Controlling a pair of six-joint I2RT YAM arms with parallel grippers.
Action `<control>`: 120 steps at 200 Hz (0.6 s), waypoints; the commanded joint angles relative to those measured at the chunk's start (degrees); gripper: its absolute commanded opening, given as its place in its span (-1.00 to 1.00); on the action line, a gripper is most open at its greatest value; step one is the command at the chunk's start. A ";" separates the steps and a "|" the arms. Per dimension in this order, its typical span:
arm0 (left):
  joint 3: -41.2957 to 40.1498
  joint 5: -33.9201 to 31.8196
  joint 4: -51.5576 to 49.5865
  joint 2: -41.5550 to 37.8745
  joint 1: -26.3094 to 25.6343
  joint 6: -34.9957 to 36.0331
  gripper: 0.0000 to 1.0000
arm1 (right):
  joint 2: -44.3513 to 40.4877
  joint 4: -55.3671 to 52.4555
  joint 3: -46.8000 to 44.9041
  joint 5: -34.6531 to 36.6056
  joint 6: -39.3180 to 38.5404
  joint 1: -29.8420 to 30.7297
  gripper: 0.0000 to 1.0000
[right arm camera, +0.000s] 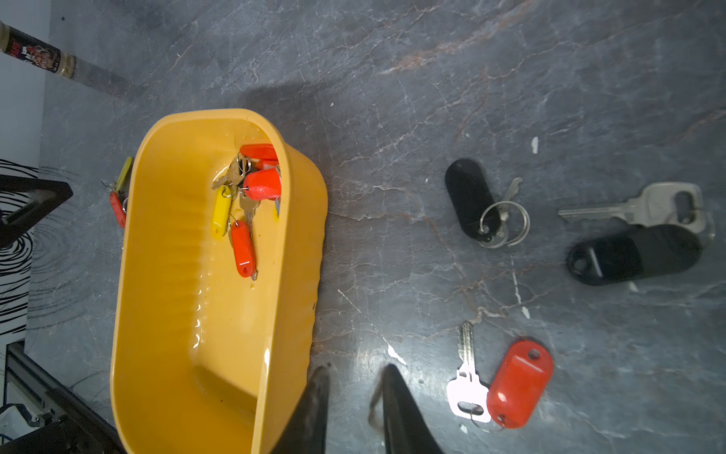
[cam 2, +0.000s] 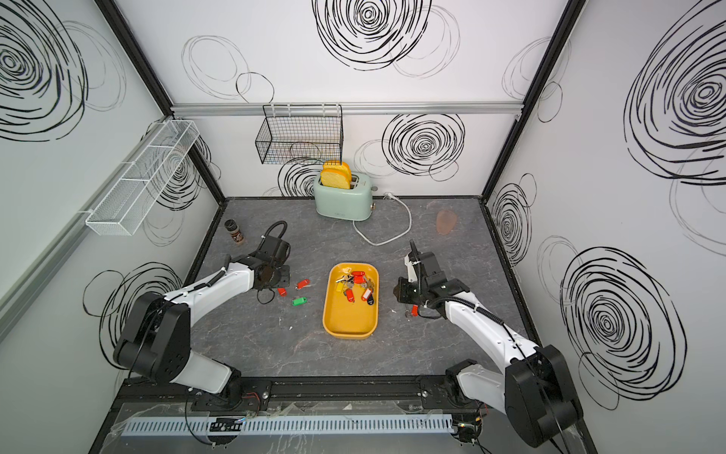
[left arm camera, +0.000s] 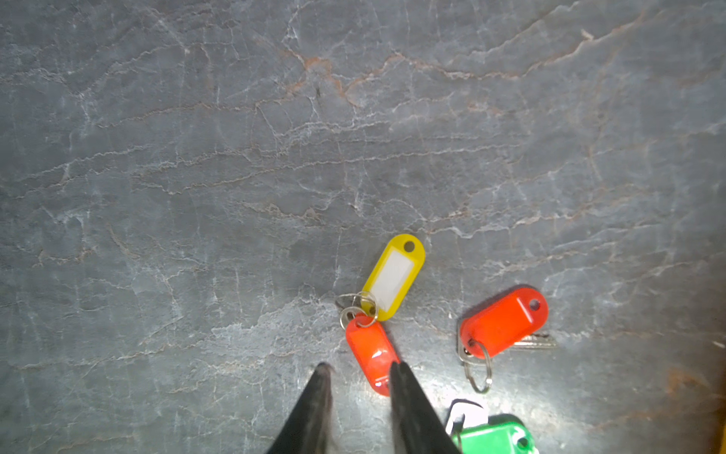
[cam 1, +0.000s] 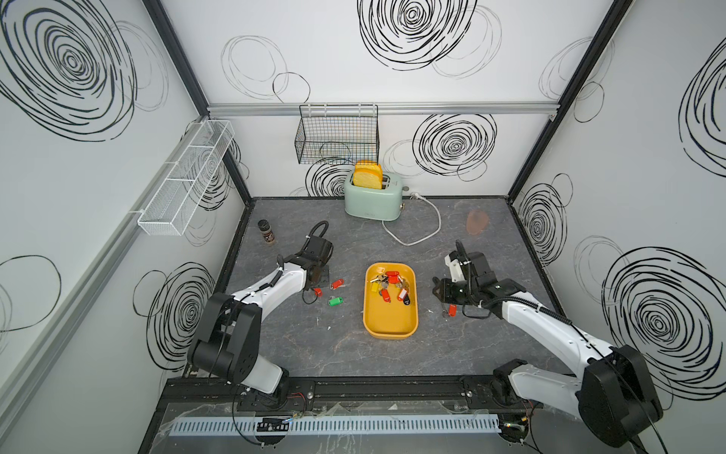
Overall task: Take the keys out of the storage box
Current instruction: Place the key at the center of the board.
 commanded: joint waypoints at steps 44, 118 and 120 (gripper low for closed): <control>-1.65 2.98 1.26 -7.36 -0.42 -0.57 -0.14 | 2.43 0.01 5.60 0.07 -1.32 3.60 -0.45; -8.55 15.85 4.87 -19.51 -1.68 -1.03 0.11 | 12.34 1.39 14.31 1.54 -5.03 11.31 -0.44; -8.76 16.21 4.94 -19.82 -1.73 -1.04 0.11 | 12.61 1.46 14.59 1.58 -5.24 11.46 -0.44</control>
